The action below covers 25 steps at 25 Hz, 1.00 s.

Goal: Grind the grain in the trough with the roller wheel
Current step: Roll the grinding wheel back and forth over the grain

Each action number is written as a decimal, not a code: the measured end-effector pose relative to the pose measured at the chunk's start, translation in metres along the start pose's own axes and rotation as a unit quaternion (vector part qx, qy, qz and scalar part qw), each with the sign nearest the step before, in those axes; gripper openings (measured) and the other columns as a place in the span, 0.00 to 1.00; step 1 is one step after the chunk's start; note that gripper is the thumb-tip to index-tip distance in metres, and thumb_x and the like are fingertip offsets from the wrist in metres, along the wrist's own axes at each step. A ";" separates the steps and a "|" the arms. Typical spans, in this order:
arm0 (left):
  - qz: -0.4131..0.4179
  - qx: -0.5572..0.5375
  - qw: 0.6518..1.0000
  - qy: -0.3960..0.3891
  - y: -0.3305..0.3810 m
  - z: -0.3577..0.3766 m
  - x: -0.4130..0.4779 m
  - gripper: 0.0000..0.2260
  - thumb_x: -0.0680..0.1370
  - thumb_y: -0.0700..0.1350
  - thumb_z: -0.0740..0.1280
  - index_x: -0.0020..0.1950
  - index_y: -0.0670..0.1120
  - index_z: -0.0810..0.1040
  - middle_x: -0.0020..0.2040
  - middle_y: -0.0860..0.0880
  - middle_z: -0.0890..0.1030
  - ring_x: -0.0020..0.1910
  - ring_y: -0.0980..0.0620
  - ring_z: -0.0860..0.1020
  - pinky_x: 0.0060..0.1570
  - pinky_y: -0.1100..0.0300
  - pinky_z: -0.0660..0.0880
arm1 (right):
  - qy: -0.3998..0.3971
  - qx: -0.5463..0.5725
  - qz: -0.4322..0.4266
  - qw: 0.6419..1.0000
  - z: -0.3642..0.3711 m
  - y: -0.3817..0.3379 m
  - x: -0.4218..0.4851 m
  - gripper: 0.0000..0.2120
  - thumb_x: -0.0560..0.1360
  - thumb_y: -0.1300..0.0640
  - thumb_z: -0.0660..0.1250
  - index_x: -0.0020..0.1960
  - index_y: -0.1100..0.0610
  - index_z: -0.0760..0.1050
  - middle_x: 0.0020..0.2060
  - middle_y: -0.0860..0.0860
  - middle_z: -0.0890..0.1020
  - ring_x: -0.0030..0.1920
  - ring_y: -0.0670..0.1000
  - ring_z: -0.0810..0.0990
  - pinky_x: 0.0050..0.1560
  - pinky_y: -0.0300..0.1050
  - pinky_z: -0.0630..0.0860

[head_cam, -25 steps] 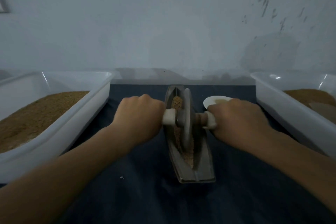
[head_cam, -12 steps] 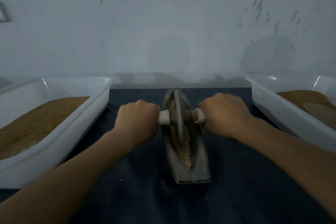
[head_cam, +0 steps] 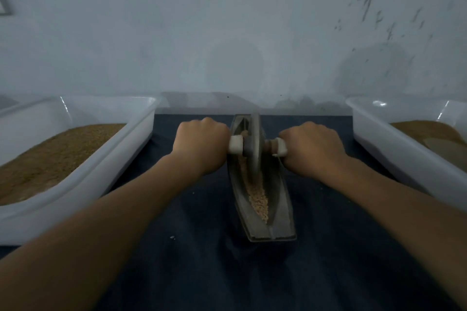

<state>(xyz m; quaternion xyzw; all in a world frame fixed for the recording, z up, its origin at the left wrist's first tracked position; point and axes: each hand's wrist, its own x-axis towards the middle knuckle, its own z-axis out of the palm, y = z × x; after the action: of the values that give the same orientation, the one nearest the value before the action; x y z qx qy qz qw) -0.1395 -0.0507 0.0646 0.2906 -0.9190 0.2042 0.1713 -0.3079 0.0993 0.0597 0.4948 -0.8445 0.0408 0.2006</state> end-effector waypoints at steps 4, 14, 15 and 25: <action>0.071 -0.015 0.989 0.127 -0.013 -0.004 -0.048 0.20 0.61 0.53 0.73 0.32 0.57 0.59 0.28 0.58 0.51 0.25 0.58 0.47 0.28 0.67 0.46 | 0.216 -0.065 -0.121 0.967 -0.009 0.009 -0.043 0.14 0.55 0.47 0.68 0.29 0.46 0.62 0.27 0.40 0.50 0.27 0.39 0.46 0.29 0.32 0.44; -0.020 -0.032 0.999 0.002 -0.001 0.006 -0.007 0.01 0.74 0.48 0.67 0.45 0.53 0.77 0.35 0.52 0.70 0.33 0.48 0.71 0.33 0.55 0.65 | 0.008 -0.022 -0.031 0.999 -0.007 -0.005 0.004 0.09 0.72 0.52 0.69 0.39 0.46 0.68 0.35 0.46 0.73 0.38 0.54 0.77 0.34 0.44 0.66; -0.003 -0.037 0.998 0.043 -0.003 0.008 -0.024 0.05 0.72 0.50 0.68 0.39 0.54 0.73 0.32 0.54 0.66 0.28 0.52 0.66 0.29 0.58 0.61 | 0.054 -0.047 -0.061 0.996 -0.007 -0.001 -0.011 0.11 0.69 0.51 0.69 0.37 0.46 0.66 0.31 0.44 0.68 0.31 0.51 0.72 0.29 0.42 0.61; -0.053 -0.046 0.997 -0.012 0.000 0.015 0.016 0.02 0.76 0.45 0.65 0.47 0.50 0.77 0.39 0.50 0.74 0.36 0.46 0.74 0.36 0.54 0.68 | 0.020 -0.058 0.005 0.998 -0.002 -0.016 0.026 0.06 0.77 0.49 0.69 0.50 0.50 0.78 0.42 0.51 0.78 0.43 0.56 0.79 0.36 0.45 0.67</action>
<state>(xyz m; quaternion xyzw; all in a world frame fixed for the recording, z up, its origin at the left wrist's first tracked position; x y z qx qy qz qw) -0.1550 -0.0654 0.0591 0.3336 -0.9125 0.1489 0.1840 -0.3046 0.0706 0.0695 0.4772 -0.8438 0.0031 0.2455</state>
